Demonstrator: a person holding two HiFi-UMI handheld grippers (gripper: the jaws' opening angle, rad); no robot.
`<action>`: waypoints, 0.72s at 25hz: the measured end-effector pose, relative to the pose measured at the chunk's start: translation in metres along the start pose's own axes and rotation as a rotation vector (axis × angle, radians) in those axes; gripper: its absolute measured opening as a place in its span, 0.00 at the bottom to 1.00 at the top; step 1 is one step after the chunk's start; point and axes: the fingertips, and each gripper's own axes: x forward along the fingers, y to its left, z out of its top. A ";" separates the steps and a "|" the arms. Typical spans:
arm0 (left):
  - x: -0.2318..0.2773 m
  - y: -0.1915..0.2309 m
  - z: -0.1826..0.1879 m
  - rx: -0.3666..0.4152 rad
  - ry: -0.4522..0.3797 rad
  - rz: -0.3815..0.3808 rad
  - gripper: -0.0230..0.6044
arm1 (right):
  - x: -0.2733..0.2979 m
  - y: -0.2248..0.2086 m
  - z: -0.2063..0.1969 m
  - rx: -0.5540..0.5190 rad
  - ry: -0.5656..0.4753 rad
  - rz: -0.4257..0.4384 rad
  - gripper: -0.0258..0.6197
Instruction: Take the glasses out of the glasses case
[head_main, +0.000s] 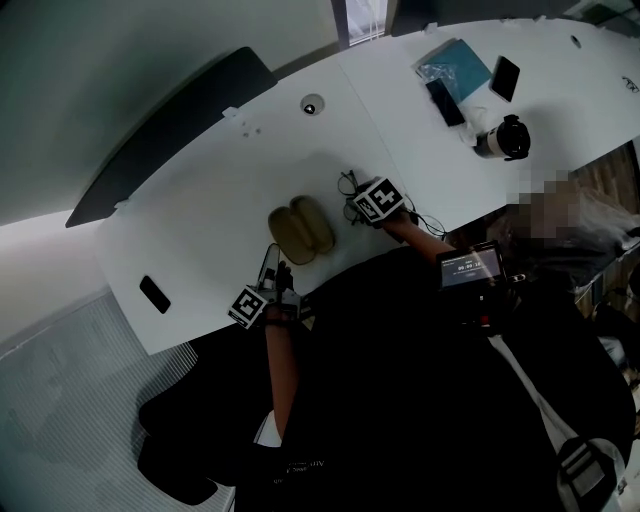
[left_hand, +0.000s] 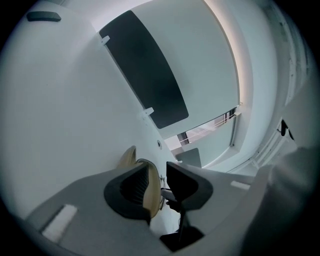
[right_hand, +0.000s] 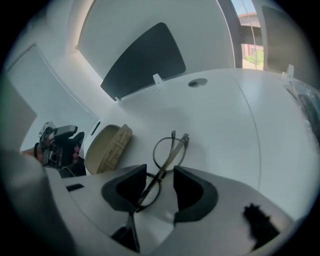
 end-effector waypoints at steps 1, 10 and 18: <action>0.001 -0.005 0.001 -0.005 -0.004 -0.014 0.22 | 0.001 0.000 0.001 -0.005 0.001 -0.001 0.32; 0.044 -0.045 -0.015 0.079 0.093 -0.118 0.22 | -0.027 0.021 0.026 0.181 -0.257 0.372 0.08; 0.105 -0.144 -0.063 -0.029 0.402 -0.638 0.33 | -0.148 0.097 0.067 0.381 -0.612 1.316 0.07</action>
